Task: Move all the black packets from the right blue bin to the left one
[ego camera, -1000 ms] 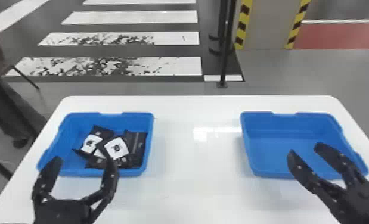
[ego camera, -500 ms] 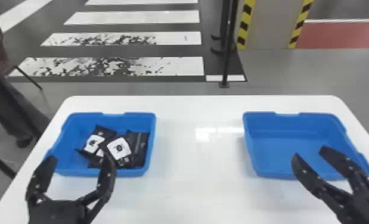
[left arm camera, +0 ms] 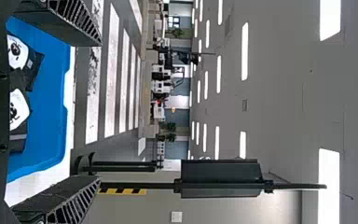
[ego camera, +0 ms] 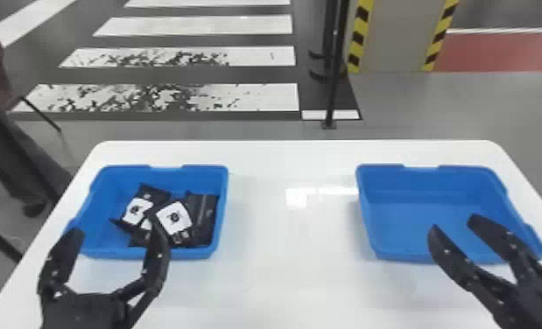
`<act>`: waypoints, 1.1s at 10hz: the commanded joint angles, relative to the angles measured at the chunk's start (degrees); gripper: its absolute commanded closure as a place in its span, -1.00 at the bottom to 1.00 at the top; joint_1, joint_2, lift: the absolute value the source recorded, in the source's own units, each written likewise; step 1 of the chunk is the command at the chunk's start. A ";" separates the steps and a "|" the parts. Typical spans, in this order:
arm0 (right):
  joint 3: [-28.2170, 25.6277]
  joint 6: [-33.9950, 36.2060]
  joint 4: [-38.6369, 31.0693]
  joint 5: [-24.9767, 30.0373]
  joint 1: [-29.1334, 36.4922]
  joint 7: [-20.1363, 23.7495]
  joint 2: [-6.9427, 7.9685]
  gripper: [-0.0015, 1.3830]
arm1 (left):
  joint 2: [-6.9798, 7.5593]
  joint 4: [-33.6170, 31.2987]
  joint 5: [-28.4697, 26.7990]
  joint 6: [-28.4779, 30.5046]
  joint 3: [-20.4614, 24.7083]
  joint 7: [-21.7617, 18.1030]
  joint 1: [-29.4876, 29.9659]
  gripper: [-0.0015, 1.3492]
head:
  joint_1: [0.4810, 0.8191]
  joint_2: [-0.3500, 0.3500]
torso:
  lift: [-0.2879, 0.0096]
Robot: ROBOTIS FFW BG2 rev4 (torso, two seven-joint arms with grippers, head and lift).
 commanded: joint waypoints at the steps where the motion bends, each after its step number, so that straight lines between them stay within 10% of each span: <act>1: 0.00 0.00 0.00 -0.01 -0.10 0.00 0.00 -0.27 | -0.15 0.00 0.03 0.02 -0.01 0.00 -0.04 -1.00 | 0.27 0.13 | -0.01; 11: 0.00 0.00 0.00 0.11 0.04 0.09 0.09 -0.27 | -0.15 0.00 0.14 -0.12 -0.35 0.00 0.10 -1.00 | 0.27 0.13 | -0.01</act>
